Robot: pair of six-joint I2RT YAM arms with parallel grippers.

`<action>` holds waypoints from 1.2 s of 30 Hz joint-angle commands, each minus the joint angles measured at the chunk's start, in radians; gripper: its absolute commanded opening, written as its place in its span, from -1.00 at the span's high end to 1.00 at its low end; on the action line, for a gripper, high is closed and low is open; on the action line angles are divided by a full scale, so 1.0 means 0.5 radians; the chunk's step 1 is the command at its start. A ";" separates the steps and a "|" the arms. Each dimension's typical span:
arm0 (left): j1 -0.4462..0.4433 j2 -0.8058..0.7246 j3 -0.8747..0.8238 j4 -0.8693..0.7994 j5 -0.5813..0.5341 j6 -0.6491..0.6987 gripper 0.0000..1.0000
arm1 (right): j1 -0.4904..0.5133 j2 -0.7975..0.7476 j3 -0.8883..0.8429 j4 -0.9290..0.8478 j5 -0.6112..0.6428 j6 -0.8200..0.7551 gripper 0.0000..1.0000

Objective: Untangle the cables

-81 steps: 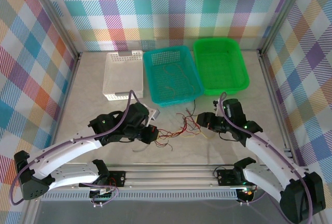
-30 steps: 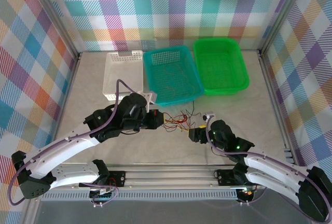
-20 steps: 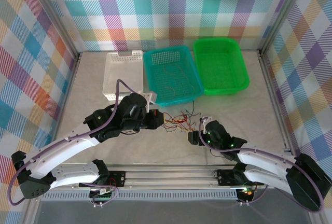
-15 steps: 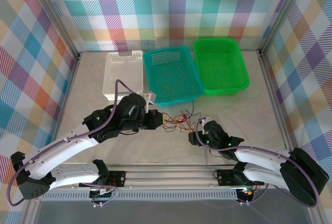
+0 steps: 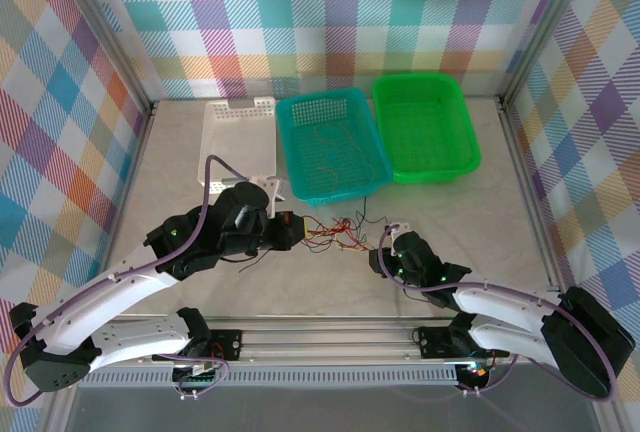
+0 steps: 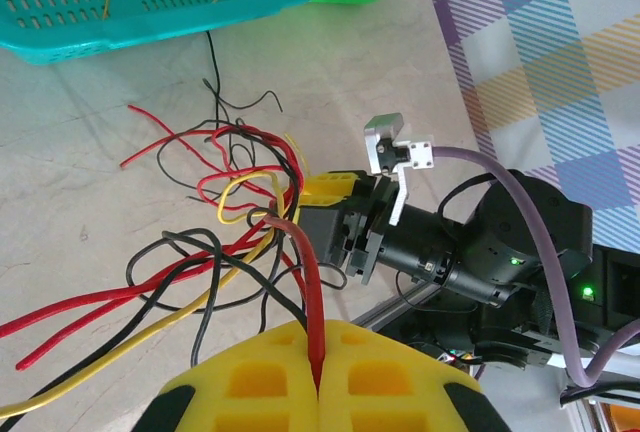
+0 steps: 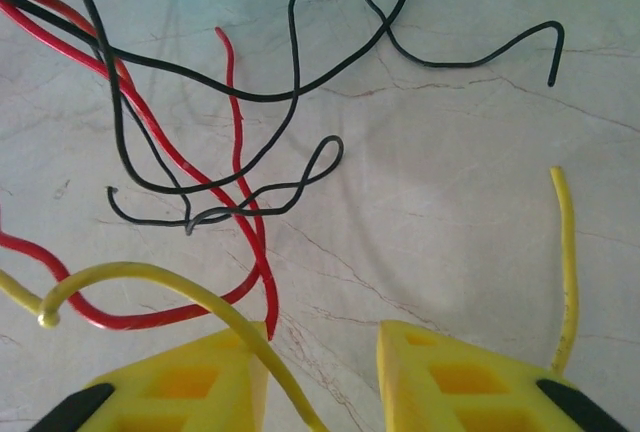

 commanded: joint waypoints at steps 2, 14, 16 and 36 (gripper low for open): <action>0.026 -0.039 -0.002 -0.001 -0.021 -0.001 1.00 | 0.011 0.106 0.030 0.102 -0.052 -0.001 0.64; 0.125 -0.360 0.122 -0.507 -0.461 0.218 1.00 | -0.041 -0.913 0.088 -0.965 0.478 0.499 1.00; 0.173 -0.411 0.146 -0.611 -0.506 0.272 1.00 | -0.081 -1.100 0.144 -1.224 0.510 0.515 1.00; 0.338 -0.545 0.149 -1.093 -1.031 0.516 1.00 | -0.302 -1.210 1.477 -2.474 0.713 0.276 1.00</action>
